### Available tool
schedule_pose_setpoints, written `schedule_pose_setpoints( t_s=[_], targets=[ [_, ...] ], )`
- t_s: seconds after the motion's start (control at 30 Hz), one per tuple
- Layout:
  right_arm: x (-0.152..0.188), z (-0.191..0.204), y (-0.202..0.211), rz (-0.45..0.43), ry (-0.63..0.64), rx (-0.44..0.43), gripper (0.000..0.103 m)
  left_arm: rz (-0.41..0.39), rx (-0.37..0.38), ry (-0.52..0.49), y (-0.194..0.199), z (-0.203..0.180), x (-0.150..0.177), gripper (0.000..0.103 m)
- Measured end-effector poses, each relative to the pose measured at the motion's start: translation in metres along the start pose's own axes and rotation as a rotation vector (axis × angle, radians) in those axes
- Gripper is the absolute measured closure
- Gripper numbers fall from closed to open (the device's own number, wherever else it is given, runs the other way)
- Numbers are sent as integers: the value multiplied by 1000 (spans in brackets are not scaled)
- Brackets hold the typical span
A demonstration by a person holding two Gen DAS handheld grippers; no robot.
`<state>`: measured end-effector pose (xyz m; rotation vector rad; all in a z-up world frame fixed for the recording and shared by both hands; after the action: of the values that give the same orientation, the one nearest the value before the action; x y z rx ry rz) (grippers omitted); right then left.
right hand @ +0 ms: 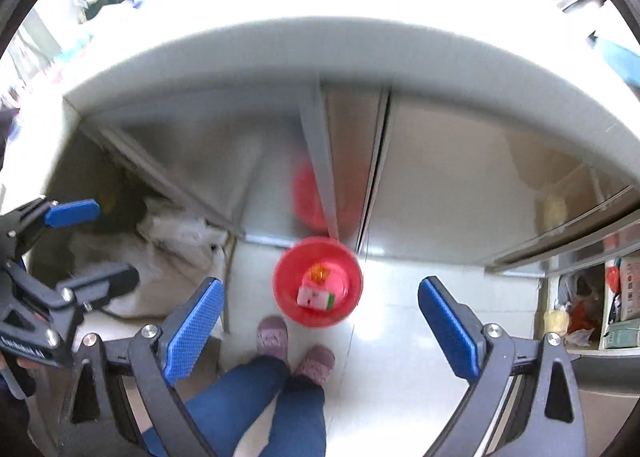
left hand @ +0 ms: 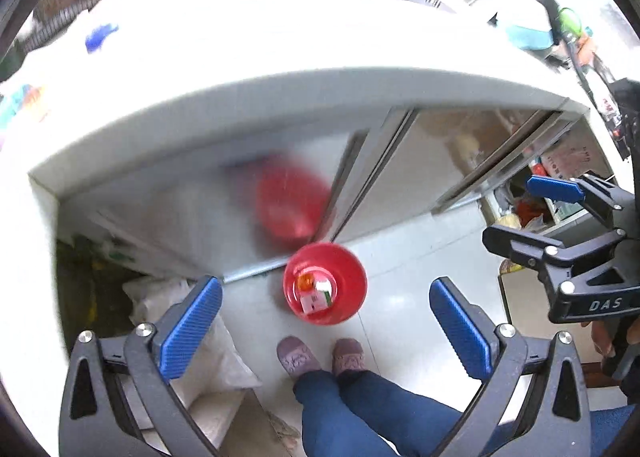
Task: Collect trash
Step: 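Raise both tools back toward the counter items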
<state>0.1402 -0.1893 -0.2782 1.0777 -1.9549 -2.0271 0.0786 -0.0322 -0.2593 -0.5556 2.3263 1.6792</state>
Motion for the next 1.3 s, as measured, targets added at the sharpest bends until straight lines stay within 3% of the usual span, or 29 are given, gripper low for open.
schedule_pose_setpoints(
  t_s=[0.17, 0.3, 0.43, 0.63, 0.77, 0.93, 1.1, 1.2, 1.3],
  targets=[
    [-17, -9, 55, -85, -8, 22, 6, -31, 19, -2, 40, -21, -22, 0],
    [-26, -12, 82, -94, -20, 103, 6, -63, -3, -44, 67, -38, -35, 0],
    [-37, -21, 100, -116, -62, 57, 6, -71, -31, -54, 87, -44, -46, 0],
    [-54, -14, 127, -216, 16, 103, 6, -113, -44, -34, 115, -39, -61, 0],
    [-69, -15, 128, -248, 18, 91, 6, -158, -28, -85, 128, -39, -75, 0],
    [-90, -11, 129, -266, 14, 105, 6, -132, -64, -79, 130, -22, -92, 0],
    [-113, -4, 121, -216, 7, 94, 6, -111, -12, -75, 131, 1, -114, 0],
    [-131, 0, 116, -190, -15, 115, 6, -130, -27, -78, 137, 21, -131, 0],
    [-150, 16, 111, -190, 33, 68, 6, -129, -30, -58, 142, 44, -149, 0]
  ],
)
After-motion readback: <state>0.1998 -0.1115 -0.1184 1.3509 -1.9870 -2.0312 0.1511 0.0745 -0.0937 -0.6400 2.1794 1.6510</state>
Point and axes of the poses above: each gripper's, at about its wrist camera, not at the fingertips, and y roughly against the way its jaws point, z to its left, x to its underside, the point moved 3 cm from there along -y, roughly the way its jaws point, and after that the axes turned 11 degrees about x, right-handed, at the moved point
